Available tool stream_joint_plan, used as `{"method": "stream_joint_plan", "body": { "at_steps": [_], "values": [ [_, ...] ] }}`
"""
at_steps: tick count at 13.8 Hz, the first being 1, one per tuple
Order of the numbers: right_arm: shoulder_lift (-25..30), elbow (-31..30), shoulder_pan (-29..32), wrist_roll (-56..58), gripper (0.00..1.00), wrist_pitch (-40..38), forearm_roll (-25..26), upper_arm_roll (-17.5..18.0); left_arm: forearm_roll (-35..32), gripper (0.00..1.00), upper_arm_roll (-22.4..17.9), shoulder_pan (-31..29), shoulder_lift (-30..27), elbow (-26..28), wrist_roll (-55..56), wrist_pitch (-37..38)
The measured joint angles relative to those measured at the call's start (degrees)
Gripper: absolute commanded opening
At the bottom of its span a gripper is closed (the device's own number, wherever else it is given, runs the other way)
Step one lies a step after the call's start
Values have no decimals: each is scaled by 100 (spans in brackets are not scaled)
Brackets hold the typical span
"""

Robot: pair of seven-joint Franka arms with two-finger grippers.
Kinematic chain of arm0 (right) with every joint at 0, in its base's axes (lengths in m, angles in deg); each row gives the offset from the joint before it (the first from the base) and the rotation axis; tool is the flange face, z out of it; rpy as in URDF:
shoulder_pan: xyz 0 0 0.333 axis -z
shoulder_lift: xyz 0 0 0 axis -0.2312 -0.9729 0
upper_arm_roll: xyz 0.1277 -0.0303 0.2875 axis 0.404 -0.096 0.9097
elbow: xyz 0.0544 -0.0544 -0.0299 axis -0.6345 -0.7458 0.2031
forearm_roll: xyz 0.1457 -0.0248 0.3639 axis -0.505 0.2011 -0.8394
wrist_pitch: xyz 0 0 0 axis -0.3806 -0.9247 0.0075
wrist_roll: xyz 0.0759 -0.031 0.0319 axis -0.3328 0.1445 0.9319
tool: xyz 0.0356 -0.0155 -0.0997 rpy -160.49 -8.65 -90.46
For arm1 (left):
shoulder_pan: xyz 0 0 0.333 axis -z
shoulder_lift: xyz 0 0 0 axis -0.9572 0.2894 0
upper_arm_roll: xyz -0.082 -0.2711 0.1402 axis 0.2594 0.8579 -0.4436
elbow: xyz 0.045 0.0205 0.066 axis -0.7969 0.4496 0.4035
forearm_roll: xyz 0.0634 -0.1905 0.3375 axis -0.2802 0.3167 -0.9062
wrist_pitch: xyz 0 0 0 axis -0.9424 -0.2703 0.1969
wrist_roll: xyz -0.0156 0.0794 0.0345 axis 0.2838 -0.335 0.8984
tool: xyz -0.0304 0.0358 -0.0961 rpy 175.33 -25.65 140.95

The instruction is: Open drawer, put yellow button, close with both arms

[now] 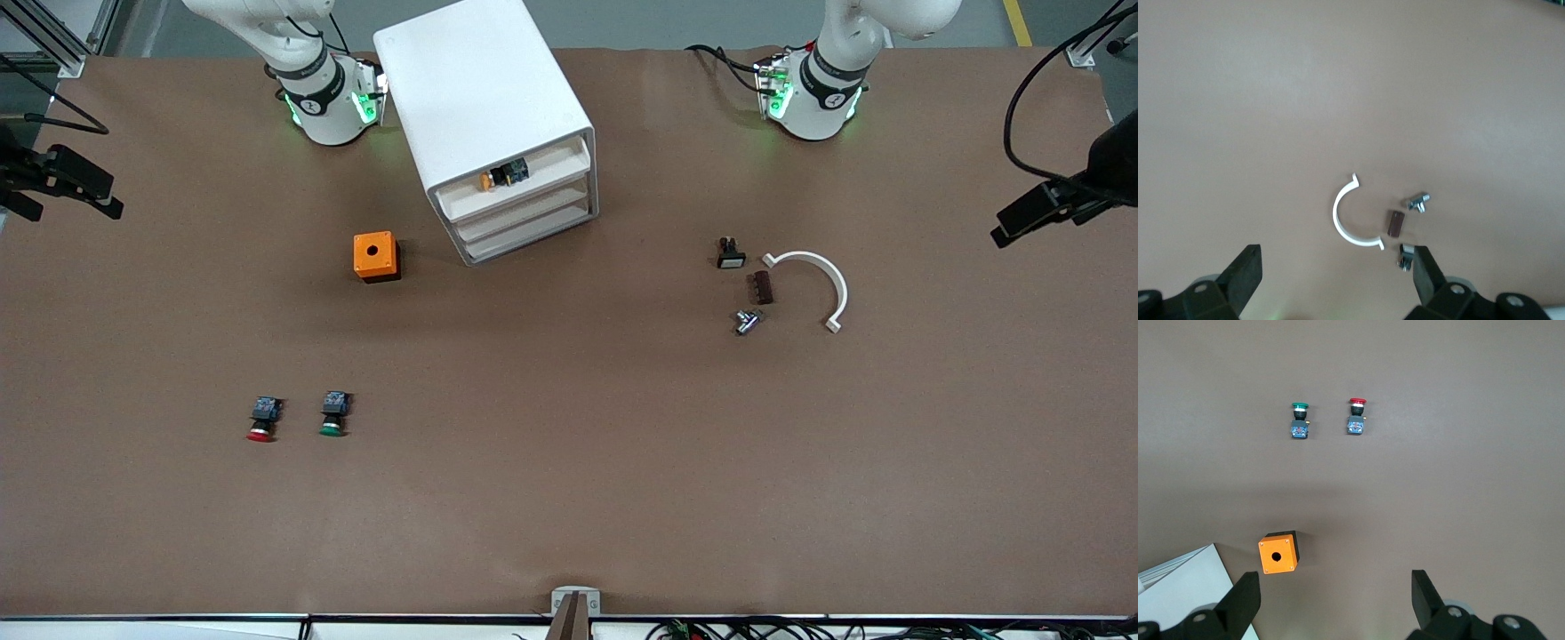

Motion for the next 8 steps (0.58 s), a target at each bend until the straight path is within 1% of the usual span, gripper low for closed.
{"method": "stream_joint_plan", "body": {
  "at_steps": [2,3,4,6,7,8],
  "values": [
    [2,0,0,0,100,5,-1,0,-2,100,31,-72,-113,17,-3,128],
    [3,0,0,0,100,6,-1,0,-3,100,182,-249,-152,26,-5,143],
    [3,0,0,0,100,6,-1,0,-3,100,553,-623,-178,36,-8,144],
    [3,-1,0,0,100,6,-2,0,-6,100,1771,-1762,-194,46,-9,137],
    [3,-1,0,0,100,6,-3,0,-9,100,2272,-2203,-193,52,-9,132],
    [3,-1,0,-1,100,7,-9,0,-9,100,2688,-2561,-192,62,-9,131]
  ]
}}
